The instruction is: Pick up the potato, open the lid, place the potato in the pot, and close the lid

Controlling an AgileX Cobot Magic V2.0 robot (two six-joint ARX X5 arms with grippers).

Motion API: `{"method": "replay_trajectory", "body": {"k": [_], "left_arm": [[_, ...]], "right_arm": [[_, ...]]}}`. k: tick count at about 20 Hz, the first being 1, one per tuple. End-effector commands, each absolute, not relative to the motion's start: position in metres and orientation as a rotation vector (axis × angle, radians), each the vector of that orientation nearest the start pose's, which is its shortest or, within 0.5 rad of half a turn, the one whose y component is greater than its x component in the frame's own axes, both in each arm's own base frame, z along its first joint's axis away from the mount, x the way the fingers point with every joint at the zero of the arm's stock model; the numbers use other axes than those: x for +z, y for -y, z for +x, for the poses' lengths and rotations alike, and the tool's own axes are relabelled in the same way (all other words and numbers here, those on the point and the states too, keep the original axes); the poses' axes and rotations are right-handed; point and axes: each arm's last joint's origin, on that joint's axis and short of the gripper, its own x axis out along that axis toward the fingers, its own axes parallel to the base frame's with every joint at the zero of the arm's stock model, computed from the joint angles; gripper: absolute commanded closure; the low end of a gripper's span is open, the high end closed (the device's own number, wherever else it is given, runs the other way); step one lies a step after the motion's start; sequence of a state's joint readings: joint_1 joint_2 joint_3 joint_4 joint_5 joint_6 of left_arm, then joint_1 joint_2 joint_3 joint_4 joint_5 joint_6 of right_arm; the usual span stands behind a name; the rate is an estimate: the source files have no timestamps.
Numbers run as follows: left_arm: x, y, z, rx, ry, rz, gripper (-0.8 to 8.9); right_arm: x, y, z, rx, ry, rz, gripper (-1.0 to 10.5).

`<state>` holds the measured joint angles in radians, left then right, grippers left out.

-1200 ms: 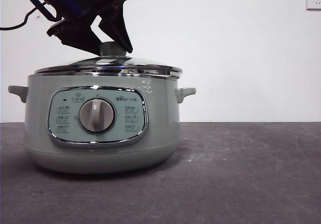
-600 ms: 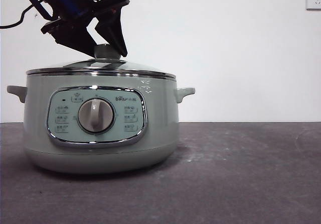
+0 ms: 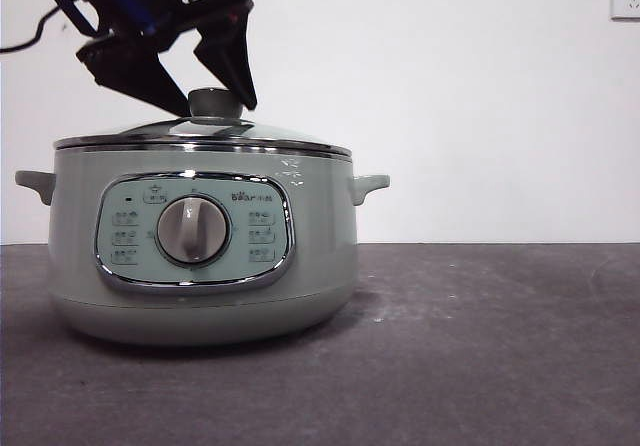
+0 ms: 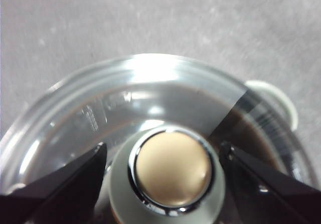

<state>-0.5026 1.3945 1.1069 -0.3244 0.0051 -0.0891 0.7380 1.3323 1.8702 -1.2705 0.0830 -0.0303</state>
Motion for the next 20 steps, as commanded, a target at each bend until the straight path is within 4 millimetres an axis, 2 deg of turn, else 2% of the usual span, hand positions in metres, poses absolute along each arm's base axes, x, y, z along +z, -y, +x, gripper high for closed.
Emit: {"method": "replay_trajectory", "body": {"k": [1, 4, 7, 8, 9, 10, 11, 12, 16, 20], "left_arm": [[0.31, 0.143, 0.255, -0.477, -0.574, 0.069, 4.32], [0.329, 0.132, 0.232, -0.479, -0.557, 0.047, 4.32], [0.349, 0.12, 0.203, -0.496, -0.525, 0.033, 4.42], [0.355, 0.116, 0.191, -0.509, -0.513, 0.04, 4.91], [0.359, 0.113, 0.182, -0.522, -0.506, 0.062, 6.14], [0.362, 0.109, 0.173, -0.538, -0.502, 0.101, 8.27], [0.364, 0.104, 0.166, -0.534, -0.502, 0.118, 8.21], [0.365, 0.1, 0.159, -0.51, -0.501, 0.13, 8.22], [0.353, 0.084, 0.139, -0.431, -0.449, 0.135, 8.22], [0.313, 0.073, 0.121, -0.422, -0.391, 0.11, 8.22]], "right_arm": [[0.472, -0.14, 0.157, 0.629, -0.678, -0.312, 4.5], [0.467, -0.142, 0.16, 0.63, -0.682, -0.314, 4.8], [0.449, -0.148, 0.167, 0.628, -0.694, -0.32, 6.5], [0.439, -0.15, 0.169, 0.627, -0.698, -0.322, 7.2], [0.429, -0.151, 0.169, 0.625, -0.698, -0.322, 8.0], [0.416, -0.151, 0.17, 0.624, -0.69, -0.32, 8.9], [0.404, -0.15, 0.168, 0.624, -0.675, -0.313, 9.7], [0.391, -0.148, 0.167, 0.616, -0.651, -0.304, 9.6], [0.337, -0.131, 0.152, 0.522, -0.542, -0.225, 9.6], [0.288, -0.114, 0.134, 0.511, -0.474, -0.135, 9.6]]}}
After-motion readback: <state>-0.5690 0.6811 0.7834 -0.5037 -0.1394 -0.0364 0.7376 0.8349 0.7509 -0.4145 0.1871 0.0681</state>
